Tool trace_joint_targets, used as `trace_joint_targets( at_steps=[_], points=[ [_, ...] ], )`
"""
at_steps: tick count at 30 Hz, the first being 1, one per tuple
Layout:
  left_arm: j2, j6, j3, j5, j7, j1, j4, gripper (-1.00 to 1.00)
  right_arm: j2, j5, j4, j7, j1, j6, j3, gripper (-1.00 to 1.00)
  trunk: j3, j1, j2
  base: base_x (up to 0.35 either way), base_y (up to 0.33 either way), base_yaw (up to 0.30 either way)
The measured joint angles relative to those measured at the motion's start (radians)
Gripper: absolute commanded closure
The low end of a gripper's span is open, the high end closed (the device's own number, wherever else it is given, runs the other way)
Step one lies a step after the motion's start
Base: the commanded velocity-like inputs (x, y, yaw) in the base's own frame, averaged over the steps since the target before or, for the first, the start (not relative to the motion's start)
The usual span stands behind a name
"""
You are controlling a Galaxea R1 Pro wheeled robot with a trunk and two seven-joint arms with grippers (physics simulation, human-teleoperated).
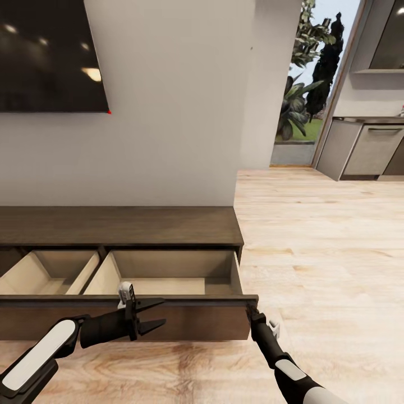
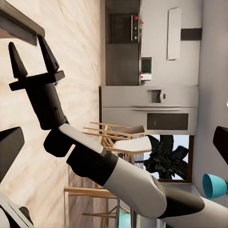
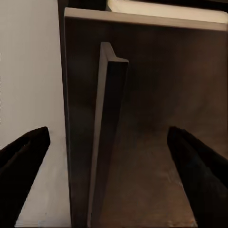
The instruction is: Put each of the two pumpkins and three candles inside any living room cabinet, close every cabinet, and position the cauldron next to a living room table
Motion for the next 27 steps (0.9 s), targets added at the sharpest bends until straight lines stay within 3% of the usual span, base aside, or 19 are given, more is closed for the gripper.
trace_joint_targets(
  at_steps=[8,27],
  points=[
    [0.000,0.000,0.000,0.000,0.000,0.001,0.000,-1.00,0.000,0.000,0.000,0.000,0.000,0.005,0.000,-1.00,0.000,0.000,0.000,-0.015,0.000,0.000],
    [0.000,0.000,-0.001,-0.001,0.000,0.000,0.000,-1.00,0.000,0.001,0.000,0.000,0.000,0.009,0.000,-1.00,0.000,0.000,0.000,-0.195,0.000,0.000]
  ],
)
